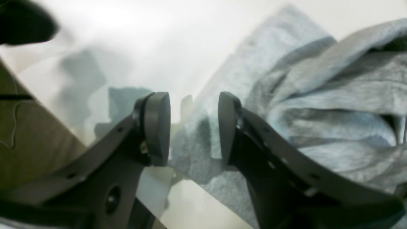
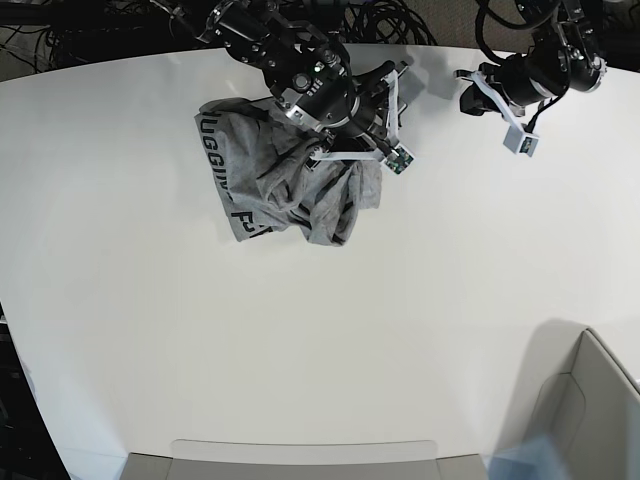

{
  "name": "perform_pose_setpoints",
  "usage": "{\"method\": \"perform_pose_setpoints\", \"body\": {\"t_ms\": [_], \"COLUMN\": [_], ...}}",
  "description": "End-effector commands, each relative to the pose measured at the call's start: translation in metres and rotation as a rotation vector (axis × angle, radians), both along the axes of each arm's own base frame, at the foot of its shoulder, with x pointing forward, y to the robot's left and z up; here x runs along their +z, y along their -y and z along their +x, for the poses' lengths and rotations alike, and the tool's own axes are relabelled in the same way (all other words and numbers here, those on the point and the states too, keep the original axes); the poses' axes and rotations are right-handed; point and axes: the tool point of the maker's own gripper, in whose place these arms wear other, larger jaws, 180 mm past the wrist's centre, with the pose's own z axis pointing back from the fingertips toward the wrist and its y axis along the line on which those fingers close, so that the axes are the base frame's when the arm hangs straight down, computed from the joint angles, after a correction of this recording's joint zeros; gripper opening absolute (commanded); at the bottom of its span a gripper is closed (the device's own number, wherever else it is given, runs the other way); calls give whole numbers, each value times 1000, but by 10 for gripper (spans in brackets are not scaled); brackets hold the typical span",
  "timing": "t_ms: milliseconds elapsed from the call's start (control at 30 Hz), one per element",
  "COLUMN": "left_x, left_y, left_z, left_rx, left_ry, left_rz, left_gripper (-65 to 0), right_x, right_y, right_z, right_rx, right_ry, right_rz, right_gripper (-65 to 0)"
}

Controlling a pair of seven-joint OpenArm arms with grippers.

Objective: Fold the T-shirt properly
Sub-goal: 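Lift the shirt end with the right gripper and fold it over the middle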

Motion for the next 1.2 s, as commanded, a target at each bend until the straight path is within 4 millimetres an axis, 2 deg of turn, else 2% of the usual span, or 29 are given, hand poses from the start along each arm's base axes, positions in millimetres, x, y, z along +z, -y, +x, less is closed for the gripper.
{"method": "perform_pose_setpoints", "body": {"t_ms": [0,100,133,200,267,300,333,500,567,633,800,900,933,1000,1067,1167], "left_x": [6,6,6,6,6,6,6,9,9,9,10,10,10,10,10,10], "left_y": [0,0,0,0,0,0,1,3,3,3,4,4,4,4,4,4], "left_z": [5,5,5,5,5,5,5,13,14,15,15,15,15,15,15,15], "left_rx": [-2,-2,-2,-2,-2,-3,-6,-10,-10,-10,-9,-9,-9,-9,-9,-9], "left_ry": [27,27,27,27,27,27,26,47,50,52,53,53,53,53,53,53], "left_rz": [-4,-4,-4,-4,-4,-5,-6,-9,-9,-9,-10,-10,-10,-10,-10,-10], "left_gripper": [-650,-650,-650,-650,-650,-650,-650,-650,-650,-650,-650,-650,-650,-650,-650,-650], "right_x": [19,41,51,67,70,72,73,76,77,78,58,31,26,16,14,5], "right_y": [-9,-11,-10,-3,14,26,41,114,140,155,171,171,164,143,123,106], "right_z": [5,6,9,18,35,48,62,106,115,120,120,109,103,82,58,17], "right_rx": [10,14,6,-20,-85,-134,-192,-438,-521,-551,-559,-543,-506,-362,-223,-67], "right_ry": [49,95,118,166,197,217,233,271,275,288,247,176,161,129,121,70], "right_rz": [52,102,124,144,127,112,94,48,43,21,-45,-87,-91,-99,-94,-118], "right_gripper": [-399,-417,-440,-514,-614,-650,-650,-650,-650,-650,-650,-650,-650,-650,-650,-650]}}
